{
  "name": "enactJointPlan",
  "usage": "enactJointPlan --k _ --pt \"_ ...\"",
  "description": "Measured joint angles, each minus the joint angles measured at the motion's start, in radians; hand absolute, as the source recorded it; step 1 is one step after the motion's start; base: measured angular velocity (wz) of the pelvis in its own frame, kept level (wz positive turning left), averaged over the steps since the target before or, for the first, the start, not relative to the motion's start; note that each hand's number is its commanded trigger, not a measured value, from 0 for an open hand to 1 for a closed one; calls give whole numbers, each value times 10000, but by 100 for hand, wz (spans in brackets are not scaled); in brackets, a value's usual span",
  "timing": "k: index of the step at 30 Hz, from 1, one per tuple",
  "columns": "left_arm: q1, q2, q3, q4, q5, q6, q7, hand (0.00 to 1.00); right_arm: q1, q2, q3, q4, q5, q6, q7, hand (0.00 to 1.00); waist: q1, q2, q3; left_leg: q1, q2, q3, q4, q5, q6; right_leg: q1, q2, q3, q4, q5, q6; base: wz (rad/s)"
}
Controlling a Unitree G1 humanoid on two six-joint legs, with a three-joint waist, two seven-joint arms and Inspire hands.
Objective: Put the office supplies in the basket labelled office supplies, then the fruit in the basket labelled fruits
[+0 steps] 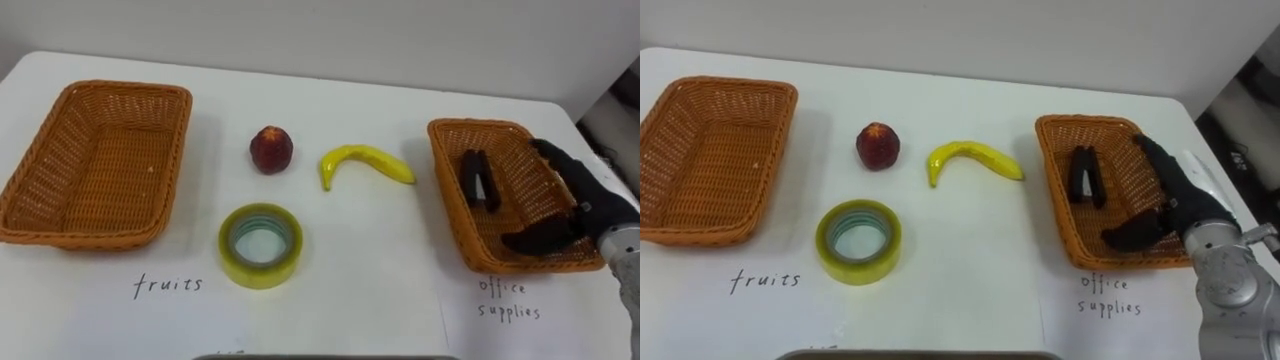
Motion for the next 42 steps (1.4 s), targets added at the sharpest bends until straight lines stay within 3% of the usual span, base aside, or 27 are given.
enactJointPlan --k 9,22,25,32,35,42 --pt "56 -40 -177 -182 139 -32 13 0 -592 -1 1 -1797 -240 -183 -1237 0 13 140 -34 11 7 10 6 2 -1 -1 14 -13 31 0 1 0" --pt "27 -127 -177 214 164 -11 -2 0 -624 2 110 -2584 33 -160 -1353 0 289 97 -68 36 3 14 13 2 0 50 4 -9 55 12 -4 0" --pt "8 -108 -302 424 45 -19 -4 0 -627 5 443 -2583 264 -169 -1351 0 252 102 -61 92 6 15 11 2 0 86 18 -20 102 11 -3 0" --pt "-97 -88 -907 447 53 -21 -11 0 -907 76 1539 -2589 767 -170 -1291 0 572 137 -40 92 3 -6 27 1 2 68 18 -20 172 11 -2 0" --pt "-154 -73 -1081 447 47 -20 7 0 -942 79 1686 -2644 1174 -185 -1295 0 799 159 -25 65 -4 -38 26 0 4 53 10 -61 172 11 -2 3" --pt "-114 -81 -1361 452 53 -10 12 0 -1323 223 2140 -2675 1571 -262 -1449 0 907 219 14 -11 -5 -164 27 2 5 33 10 -203 164 10 0 5"
